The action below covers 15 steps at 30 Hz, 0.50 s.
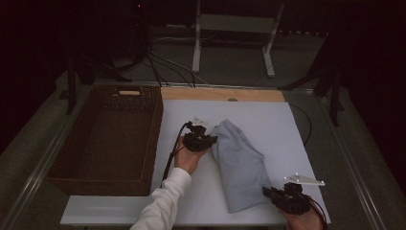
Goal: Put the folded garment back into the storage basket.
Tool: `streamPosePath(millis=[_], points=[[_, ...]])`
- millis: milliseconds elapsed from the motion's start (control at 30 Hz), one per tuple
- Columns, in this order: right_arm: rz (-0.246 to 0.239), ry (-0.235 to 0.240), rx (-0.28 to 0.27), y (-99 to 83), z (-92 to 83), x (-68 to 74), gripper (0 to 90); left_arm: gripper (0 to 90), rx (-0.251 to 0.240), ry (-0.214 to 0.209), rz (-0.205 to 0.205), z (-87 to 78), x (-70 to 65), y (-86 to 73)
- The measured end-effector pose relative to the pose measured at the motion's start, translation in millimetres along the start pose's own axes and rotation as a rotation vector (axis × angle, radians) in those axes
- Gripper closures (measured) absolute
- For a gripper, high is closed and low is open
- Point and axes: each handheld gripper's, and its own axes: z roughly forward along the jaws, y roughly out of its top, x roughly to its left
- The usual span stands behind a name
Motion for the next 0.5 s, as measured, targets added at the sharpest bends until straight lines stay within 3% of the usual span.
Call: streamPosePath(millis=[333,500], points=[[0.024,0.039,-0.015,8.4,-4.3,5.7,80.7,81.6,-0.015,-0.014,0.017,-9.3,-4.1,8.6],[0.025,0.059,-0.019,12.8,-4.3,8.1,80.8,81.6,-0.032,-0.024,0.007,-14.3,-4.8,13.6]])
